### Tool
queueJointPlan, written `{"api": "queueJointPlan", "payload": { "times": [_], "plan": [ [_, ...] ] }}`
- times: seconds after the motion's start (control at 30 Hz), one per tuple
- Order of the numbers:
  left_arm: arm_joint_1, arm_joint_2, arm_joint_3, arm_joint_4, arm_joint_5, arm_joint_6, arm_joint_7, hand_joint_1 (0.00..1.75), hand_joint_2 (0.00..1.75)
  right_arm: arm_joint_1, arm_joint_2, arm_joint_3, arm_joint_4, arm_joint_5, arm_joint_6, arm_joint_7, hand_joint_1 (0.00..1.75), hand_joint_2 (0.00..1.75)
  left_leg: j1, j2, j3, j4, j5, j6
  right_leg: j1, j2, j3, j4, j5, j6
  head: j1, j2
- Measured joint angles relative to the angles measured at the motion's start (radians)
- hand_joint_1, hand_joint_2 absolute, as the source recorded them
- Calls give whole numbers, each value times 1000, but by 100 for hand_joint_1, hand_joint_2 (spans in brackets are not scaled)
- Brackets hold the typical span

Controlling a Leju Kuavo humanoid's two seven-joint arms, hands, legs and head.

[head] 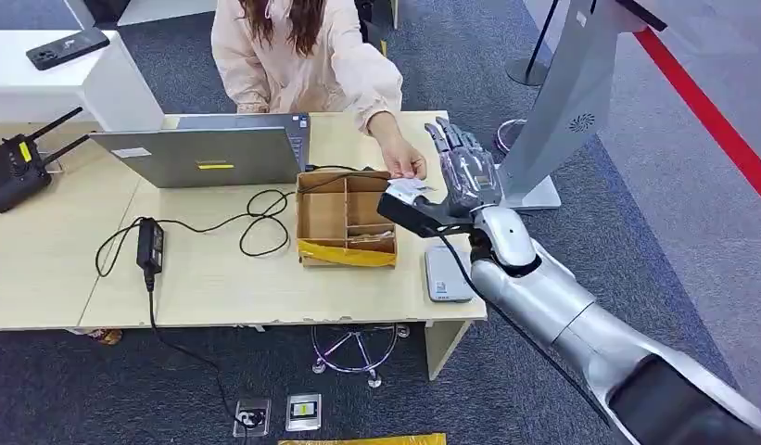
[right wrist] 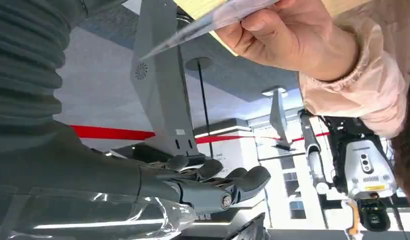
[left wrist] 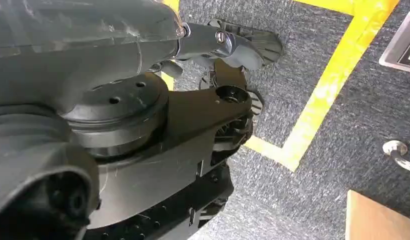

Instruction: Pass the card to the sensor for recognition and then transmit it.

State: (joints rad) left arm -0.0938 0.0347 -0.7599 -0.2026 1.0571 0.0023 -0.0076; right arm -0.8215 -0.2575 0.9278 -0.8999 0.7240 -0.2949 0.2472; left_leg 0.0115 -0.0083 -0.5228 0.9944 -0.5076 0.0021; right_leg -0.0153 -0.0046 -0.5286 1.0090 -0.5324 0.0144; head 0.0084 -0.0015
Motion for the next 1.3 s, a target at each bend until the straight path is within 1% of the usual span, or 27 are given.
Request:
{"api": "queueJointPlan", "payload": {
  "times": [0.2,0.23,0.27,0.6,1.3],
  "plan": [
    [0,3,-19,0,2,1,0,0,0,-7,5,7,36,-2,-2,-1,0,175,0,0,0,0,0,0,0,0,0,0,0,0,0,0],
    [0,3,-22,0,3,1,0,0,0,-7,5,8,39,-2,-2,-1,10,175,0,0,0,0,0,0,0,0,0,0,0,0,0,0],
    [0,4,-23,0,3,2,0,0,0,-7,5,8,40,-1,-2,-1,173,175,0,0,0,0,0,0,0,0,0,0,0,0,0,0],
    [-1,5,-31,0,4,3,0,0,0,-12,8,8,56,-15,10,-8,175,175,0,0,0,0,0,0,0,0,0,0,0,0,0,0],
    [-6,8,-50,0,10,9,0,0,0,-11,8,8,61,-32,11,-15,175,175,0,0,0,0,0,0,0,1,-1,0,0,0,0,0]
  ]
}}
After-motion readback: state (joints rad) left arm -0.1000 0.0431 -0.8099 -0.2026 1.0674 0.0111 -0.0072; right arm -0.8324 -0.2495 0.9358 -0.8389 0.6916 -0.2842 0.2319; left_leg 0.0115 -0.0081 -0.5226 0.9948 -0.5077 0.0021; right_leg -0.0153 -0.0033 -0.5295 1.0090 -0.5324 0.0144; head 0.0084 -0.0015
